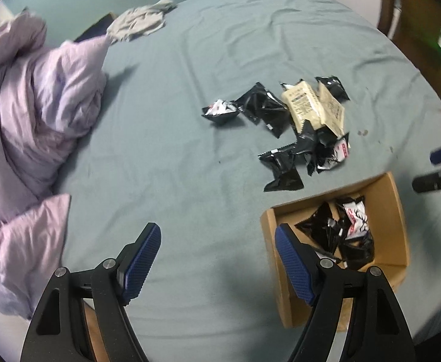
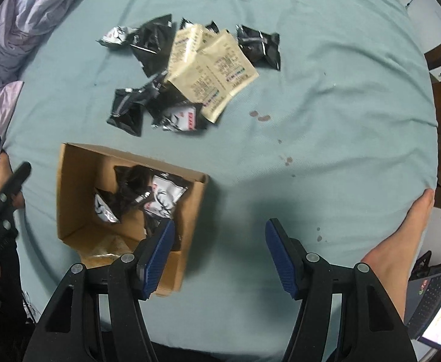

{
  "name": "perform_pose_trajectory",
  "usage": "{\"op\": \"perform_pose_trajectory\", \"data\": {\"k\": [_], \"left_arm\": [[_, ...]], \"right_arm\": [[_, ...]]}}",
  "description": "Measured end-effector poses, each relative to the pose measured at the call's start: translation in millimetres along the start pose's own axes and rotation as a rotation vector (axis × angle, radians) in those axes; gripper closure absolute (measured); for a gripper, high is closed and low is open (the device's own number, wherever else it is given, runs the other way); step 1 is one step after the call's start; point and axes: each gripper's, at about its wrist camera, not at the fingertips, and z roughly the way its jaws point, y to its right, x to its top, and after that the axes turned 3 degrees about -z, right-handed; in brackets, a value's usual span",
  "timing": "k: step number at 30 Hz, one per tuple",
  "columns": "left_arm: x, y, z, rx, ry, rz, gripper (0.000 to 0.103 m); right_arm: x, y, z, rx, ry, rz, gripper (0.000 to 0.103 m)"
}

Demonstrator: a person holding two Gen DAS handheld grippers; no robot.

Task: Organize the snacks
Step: 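Move the right gripper back over the snack pile toward the beige packets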

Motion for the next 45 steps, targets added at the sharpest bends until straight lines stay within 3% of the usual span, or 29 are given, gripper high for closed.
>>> {"op": "perform_pose_trajectory", "data": {"k": [8, 19, 29, 38, 41, 45], "left_arm": [[2, 0, 6, -0.012, -0.024, -0.018, 0.024], [4, 9, 14, -0.016, -0.039, 0.011, 0.024], [12, 6, 21, -0.032, -0.048, -0.032, 0.024], [15, 3, 39, -0.055, -0.079, -0.05, 0.024], [18, 5, 43, -0.073, -0.084, -0.051, 0.024], [24, 6, 45, -0.102, -0.082, -0.066, 0.024]], "right_arm": [[8, 16, 21, -0.057, -0.023, -0.014, 0.042], [20, 37, 39, -0.04, -0.046, 0.064, 0.042], [27, 57, 36, -0.082, 0.037, 0.078, 0.042], [37, 79, 42, 0.07, 0.137, 0.145, 0.042], [46, 69, 48, 0.149, 0.134, 0.127, 0.042], [60, 39, 60, 0.169, 0.122, 0.034, 0.042]]}}
